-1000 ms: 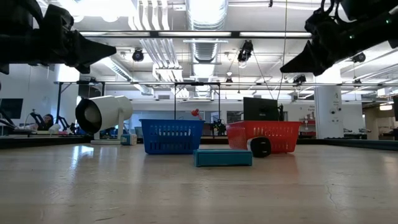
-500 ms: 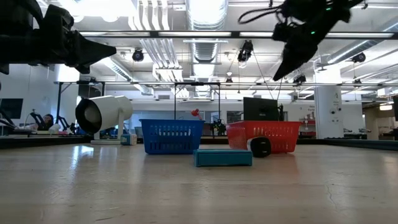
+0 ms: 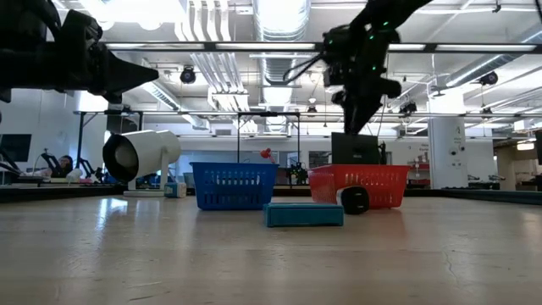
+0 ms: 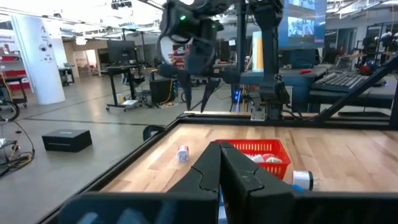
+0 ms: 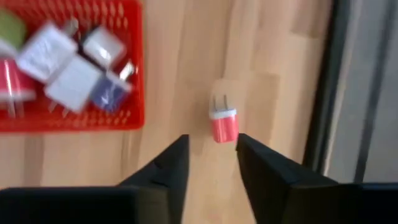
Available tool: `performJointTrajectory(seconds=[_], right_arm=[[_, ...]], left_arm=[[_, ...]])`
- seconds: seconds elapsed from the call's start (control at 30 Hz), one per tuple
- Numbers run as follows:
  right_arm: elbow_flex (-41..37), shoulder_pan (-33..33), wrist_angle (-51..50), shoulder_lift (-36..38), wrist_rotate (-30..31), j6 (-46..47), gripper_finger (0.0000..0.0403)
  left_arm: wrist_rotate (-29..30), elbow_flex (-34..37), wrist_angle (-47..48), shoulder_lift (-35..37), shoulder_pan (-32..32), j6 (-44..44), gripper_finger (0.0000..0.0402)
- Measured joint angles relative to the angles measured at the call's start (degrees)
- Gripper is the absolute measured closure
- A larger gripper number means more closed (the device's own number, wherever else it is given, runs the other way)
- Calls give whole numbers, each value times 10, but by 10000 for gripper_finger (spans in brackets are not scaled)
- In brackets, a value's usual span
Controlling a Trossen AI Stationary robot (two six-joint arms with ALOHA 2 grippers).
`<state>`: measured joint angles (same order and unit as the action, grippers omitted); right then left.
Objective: Pick & Place Office items
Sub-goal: Put the pink charger adapter into the red bin
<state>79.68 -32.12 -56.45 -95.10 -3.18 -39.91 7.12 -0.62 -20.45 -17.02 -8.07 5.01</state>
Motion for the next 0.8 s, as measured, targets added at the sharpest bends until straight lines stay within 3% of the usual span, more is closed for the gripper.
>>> performJointTrajectory(seconds=[0.17, 0.3, 0.5, 0.8], right_arm=[[33, -12, -16, -68, -4, -84, 205], [49, -18, -16, -111, -18, -132, 180], [64, -25, -1, -162, -15, -160, 170], [90, -59, -3, -227, 2, -122, 170]], left_arm=[[2, 0, 17, 0, 0, 23, 396], [4, 0, 28, 0, 0, 31, 396], [6, 0, 27, 0, 0, 46, 396], [5, 0, 25, 0, 0, 48, 396]])
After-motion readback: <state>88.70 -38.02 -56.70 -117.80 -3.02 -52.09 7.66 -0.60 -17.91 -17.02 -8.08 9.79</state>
